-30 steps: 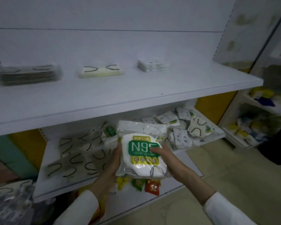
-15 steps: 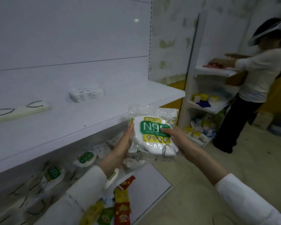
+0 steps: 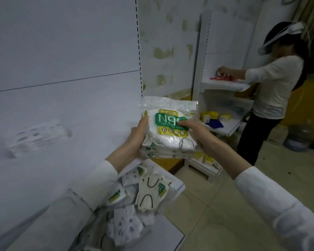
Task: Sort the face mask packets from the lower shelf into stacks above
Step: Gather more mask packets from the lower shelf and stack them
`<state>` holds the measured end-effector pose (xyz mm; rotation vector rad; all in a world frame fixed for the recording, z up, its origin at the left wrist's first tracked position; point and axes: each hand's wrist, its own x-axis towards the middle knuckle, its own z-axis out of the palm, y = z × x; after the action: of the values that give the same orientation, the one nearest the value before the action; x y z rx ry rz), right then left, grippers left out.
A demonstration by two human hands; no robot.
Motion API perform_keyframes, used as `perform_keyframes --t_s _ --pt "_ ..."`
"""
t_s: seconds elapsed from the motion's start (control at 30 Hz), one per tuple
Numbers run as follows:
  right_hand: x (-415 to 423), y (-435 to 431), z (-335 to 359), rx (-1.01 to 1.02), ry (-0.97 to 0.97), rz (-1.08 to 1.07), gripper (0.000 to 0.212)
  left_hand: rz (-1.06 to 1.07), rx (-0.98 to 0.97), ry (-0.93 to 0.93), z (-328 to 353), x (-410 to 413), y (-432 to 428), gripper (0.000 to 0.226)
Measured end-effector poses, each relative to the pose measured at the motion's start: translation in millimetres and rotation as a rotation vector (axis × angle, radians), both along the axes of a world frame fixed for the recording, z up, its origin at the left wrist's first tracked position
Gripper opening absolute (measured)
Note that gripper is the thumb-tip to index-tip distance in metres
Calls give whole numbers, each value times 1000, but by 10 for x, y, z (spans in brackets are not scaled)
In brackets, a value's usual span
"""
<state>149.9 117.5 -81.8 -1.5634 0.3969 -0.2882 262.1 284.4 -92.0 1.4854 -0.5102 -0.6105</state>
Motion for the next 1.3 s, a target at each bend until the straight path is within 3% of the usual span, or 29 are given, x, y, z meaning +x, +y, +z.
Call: perform_keyframes --t_s 0.03,0.13,0.27,0.4,0.57,0.73,0.9,1.07,1.17,1.3 --pt "164 -105 36 -11 -3 4 40 28 16 5 40 138 -94 76" --pt "704 -368 129 -60 44 10 85 104 36 -20 150 539 -314 61" --pt "1470 -667 225 -51 19 160 51 304 83 14 213 1143 -501 76" --pt "2238 -867 264 2 53 290 56 523 73 84 189 1684 -574 55" --pt "2986 -790 233 30 172 452 35 778 115 105 135 2080 -421 45" --pt "3438 -501 115 2 232 572 49 950 202 90 71 2326 -65 44" --pt "3600 -301 67 -20 265 592 26 969 165 149 112 2309 42 41" --pt "3679 -194 90 -147 299 625 32 780 125 163 150 2225 74 54" --pt "3670 -100 144 -161 291 617 27 840 152 137 88 2321 153 70" --pt "3592 -19 222 -183 288 585 26 899 158 164 159 2228 109 34"
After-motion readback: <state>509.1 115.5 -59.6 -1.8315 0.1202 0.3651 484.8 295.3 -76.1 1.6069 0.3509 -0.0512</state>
